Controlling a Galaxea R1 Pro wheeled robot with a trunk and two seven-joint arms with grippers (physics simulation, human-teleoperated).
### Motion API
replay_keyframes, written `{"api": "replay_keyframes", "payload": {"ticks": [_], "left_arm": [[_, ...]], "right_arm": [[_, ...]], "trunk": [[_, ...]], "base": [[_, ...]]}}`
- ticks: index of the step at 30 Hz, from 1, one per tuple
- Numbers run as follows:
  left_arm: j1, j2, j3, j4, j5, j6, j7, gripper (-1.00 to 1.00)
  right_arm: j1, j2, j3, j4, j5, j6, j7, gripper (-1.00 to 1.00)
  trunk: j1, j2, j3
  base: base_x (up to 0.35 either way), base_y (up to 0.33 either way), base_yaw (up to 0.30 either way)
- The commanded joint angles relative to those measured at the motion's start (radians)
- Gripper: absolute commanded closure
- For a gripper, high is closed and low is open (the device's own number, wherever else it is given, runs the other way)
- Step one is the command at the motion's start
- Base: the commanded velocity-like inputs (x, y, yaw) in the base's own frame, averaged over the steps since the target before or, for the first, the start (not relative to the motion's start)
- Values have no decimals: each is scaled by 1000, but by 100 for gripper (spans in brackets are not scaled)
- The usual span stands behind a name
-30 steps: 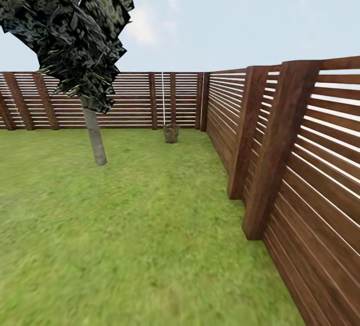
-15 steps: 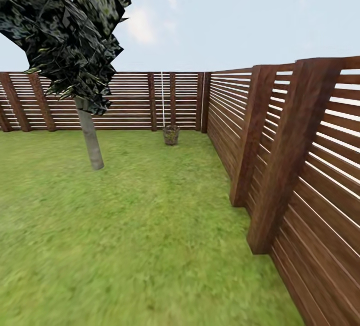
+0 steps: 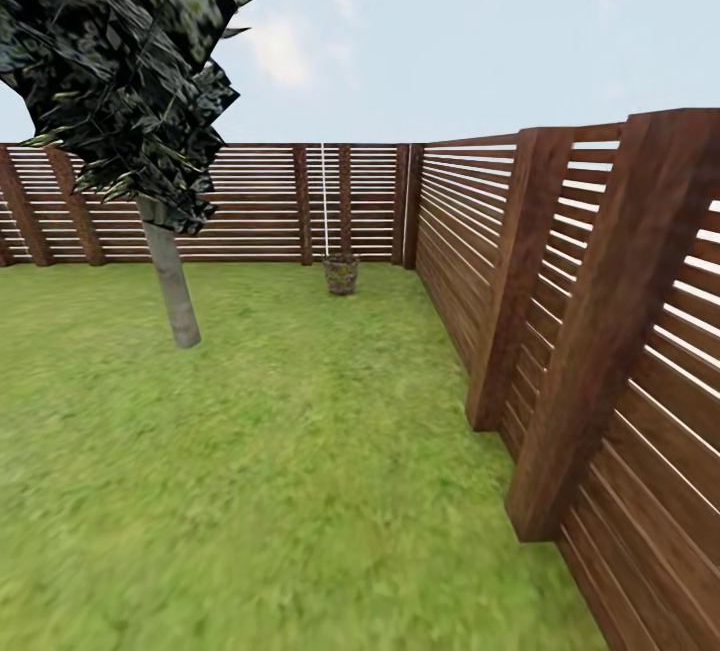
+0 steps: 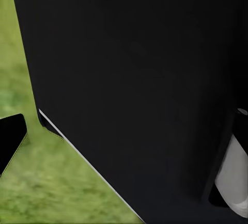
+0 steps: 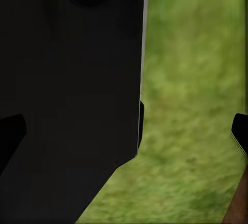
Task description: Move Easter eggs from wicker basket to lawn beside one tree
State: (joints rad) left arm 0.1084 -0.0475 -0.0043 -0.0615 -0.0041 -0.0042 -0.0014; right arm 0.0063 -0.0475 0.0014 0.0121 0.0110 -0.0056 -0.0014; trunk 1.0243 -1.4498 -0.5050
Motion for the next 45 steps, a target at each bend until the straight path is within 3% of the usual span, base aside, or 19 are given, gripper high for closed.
{"api": "replay_keyframes", "payload": {"ticks": [1, 45], "left_arm": [[1, 0, 0, -2, 0, 0, 0, -100], [1, -1, 0, -2, -1, 0, 0, -100]], "right_arm": [[0, 0, 0, 0, 1, -1, 0, -100], [0, 0, -1, 0, 0, -1, 0, -100]], "trunk": [[1, 0, -1], [1, 0, -1]], "base": [[339, 0, 0], [339, 0, 0]]}}
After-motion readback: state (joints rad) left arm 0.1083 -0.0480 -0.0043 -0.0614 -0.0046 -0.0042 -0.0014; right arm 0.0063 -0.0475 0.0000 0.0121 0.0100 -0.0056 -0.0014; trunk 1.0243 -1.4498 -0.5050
